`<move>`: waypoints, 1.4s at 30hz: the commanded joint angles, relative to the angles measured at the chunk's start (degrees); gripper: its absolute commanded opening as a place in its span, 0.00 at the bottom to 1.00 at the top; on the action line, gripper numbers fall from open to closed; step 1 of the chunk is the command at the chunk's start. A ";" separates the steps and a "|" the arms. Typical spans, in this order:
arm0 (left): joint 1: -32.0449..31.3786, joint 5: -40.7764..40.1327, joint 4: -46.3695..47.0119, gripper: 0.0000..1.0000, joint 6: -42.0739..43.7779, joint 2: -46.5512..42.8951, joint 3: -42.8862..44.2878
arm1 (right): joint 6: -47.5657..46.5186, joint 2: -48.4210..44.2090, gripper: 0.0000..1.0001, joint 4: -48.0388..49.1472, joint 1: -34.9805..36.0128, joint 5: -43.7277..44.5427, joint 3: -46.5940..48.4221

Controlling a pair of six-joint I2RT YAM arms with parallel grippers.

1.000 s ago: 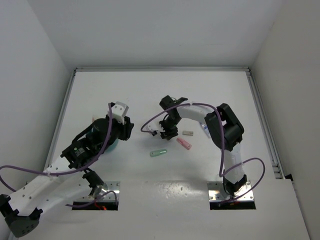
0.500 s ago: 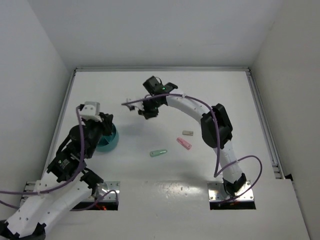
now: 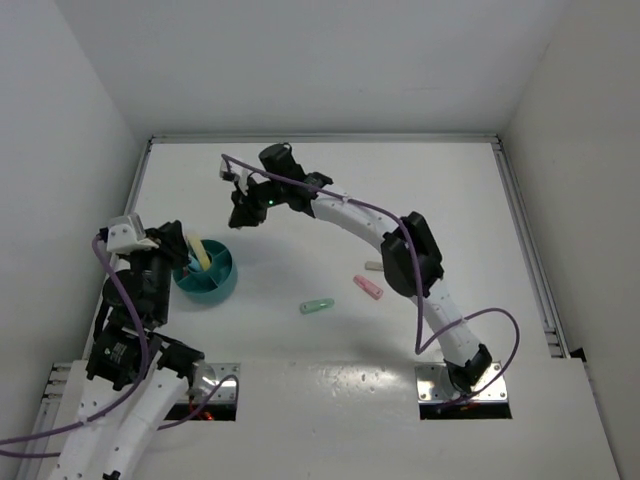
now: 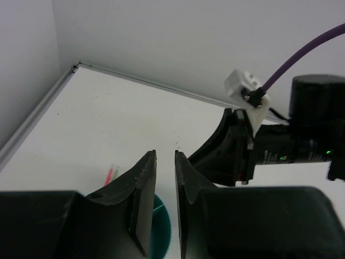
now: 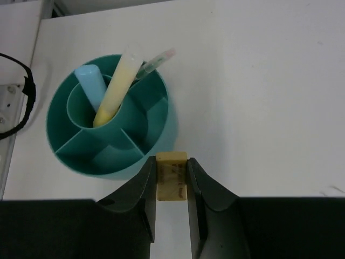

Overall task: Sort the stationery into containers
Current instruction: Place the stationery in the storage box.

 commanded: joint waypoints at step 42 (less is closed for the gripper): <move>3.84 4.60 3.57 0.25 -0.12 -2.48 -0.79 | 28.69 12.87 0.01 40.91 2.58 -13.40 -2.85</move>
